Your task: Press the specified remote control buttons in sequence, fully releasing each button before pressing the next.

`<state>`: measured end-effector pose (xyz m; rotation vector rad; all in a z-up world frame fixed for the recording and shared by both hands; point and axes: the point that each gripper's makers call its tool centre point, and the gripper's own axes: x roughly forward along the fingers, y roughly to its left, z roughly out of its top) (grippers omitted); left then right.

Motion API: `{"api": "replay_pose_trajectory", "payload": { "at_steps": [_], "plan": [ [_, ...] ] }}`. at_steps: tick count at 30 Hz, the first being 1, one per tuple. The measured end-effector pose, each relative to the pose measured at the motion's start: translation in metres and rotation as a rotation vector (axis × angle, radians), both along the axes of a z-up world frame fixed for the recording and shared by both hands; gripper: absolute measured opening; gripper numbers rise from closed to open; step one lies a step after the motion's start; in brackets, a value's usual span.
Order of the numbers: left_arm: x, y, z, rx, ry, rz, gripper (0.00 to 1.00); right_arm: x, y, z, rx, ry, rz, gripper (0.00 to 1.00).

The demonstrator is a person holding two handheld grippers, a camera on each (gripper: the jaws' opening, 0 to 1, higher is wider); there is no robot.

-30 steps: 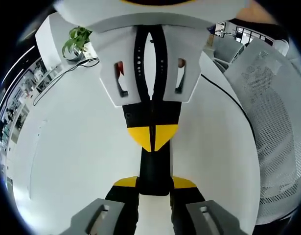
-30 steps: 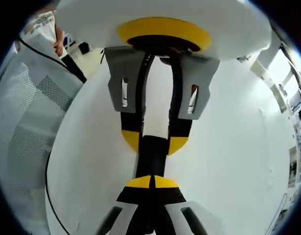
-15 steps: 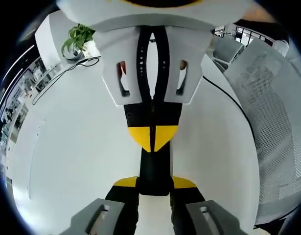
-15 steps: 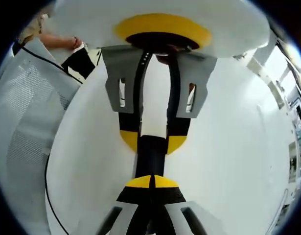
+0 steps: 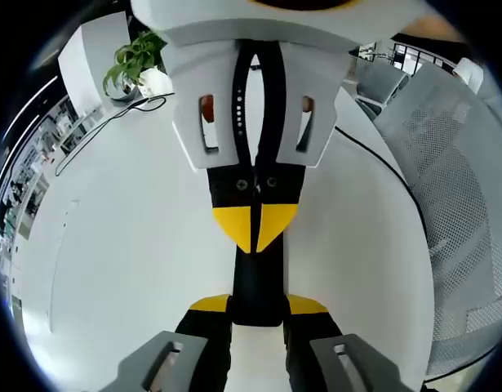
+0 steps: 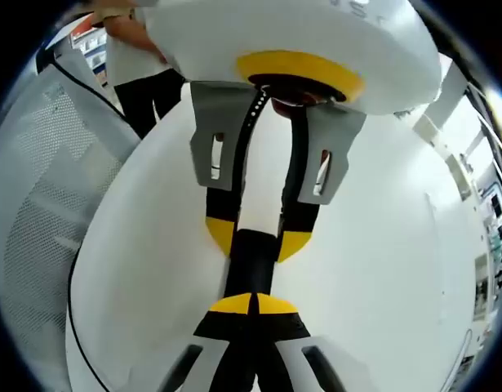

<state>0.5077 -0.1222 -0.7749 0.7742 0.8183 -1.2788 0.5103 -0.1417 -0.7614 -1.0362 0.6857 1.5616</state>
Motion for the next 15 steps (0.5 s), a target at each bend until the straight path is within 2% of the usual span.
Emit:
{"api": "replay_pose_trajectory", "payload": {
  "at_steps": [6,10,14,15],
  "plan": [
    [-0.001,-0.001,0.0,-0.001,0.003,0.0,0.23,0.0,-0.004,0.013,0.058,-0.015,-0.007,0.0],
    [-0.001,-0.001,0.0,-0.003,0.001,0.001,0.23,0.002,-0.005,0.02,0.102,-0.016,-0.041,0.0],
    [-0.001,-0.002,0.0,-0.002,-0.002,0.0,0.23,0.003,-0.007,0.021,0.129,-0.02,-0.063,0.0],
    [-0.001,-0.002,0.0,-0.002,-0.002,0.0,0.23,0.002,-0.008,0.021,0.136,-0.02,-0.069,0.03]
  ]
}}
